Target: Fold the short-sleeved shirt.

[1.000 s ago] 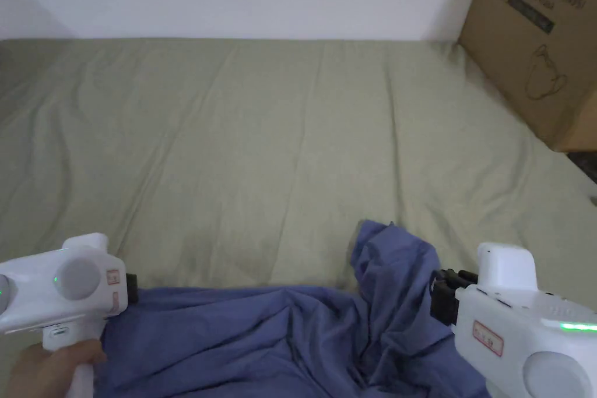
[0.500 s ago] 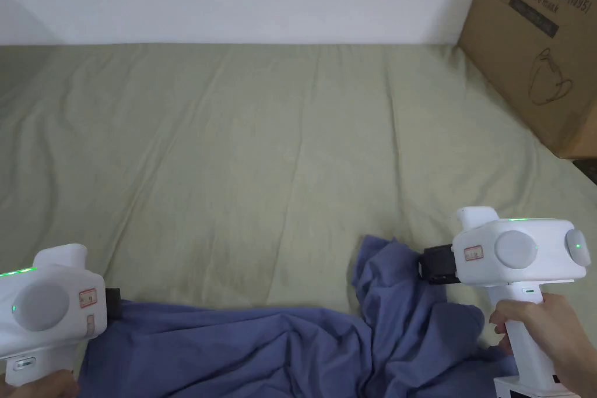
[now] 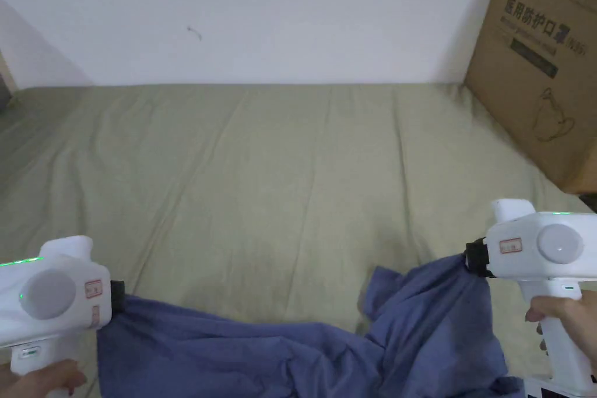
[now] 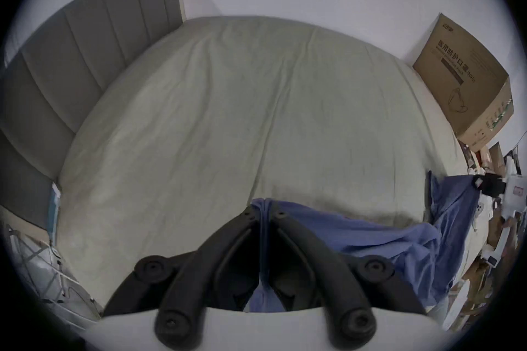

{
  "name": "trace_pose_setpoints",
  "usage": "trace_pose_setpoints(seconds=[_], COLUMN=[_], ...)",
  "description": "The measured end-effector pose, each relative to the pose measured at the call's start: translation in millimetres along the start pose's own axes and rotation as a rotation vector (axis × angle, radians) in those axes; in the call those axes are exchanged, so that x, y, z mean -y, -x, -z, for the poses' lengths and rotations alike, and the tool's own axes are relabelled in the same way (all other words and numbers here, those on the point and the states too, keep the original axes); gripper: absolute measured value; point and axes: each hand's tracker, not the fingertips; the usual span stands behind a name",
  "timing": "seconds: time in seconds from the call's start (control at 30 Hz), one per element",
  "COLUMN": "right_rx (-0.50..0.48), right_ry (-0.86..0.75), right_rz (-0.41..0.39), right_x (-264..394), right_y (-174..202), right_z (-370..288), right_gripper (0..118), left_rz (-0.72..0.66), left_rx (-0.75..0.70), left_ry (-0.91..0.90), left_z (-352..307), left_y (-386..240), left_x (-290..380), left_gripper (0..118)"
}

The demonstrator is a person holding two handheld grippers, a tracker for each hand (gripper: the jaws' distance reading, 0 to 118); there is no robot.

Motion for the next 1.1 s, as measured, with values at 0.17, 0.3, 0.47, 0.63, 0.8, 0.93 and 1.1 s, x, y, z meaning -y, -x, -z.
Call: trace_pose_setpoints(seconds=[0.17, 0.3, 0.47, 0.63, 0.8, 0.93, 1.1], right_rx=[0.007, 0.015, 0.01, 0.032, 0.056, 0.062, 0.069], right_ry=[-0.106, -0.19, -0.308, -0.397, -0.439, -0.51, -0.572], right_rz=[-0.016, 0.027, 0.089, 0.094, 0.112, 0.146, 0.141], right_x=[-26, -42, -63, -99, -153, -201, -274], right_y=[-7, -22, -37, -35, -23, -16, -2], right_z=[-66, -116, -173, -209, -226, -235, -251], right_gripper=[3, 3, 3, 3, 3, 3, 3], left_rz=[0.014, 0.023, 0.049, 0.078, 0.081, 0.106, 0.058], left_rx=[-0.006, -0.017, -0.02, -0.003, -0.038, -0.046, -0.056], left_ry=[-0.108, -0.195, -0.286, -0.361, -0.4, -0.433, -0.497], left_z=[-55, -101, -150, -181, -188, -192, -212], left_y=[4, 10, 10, 0, -13, -22, -28], left_x=[-21, -35, -61, -98, -154, -205, -282], left_gripper=[4, 4, 4, 4, 4, 3, 3])
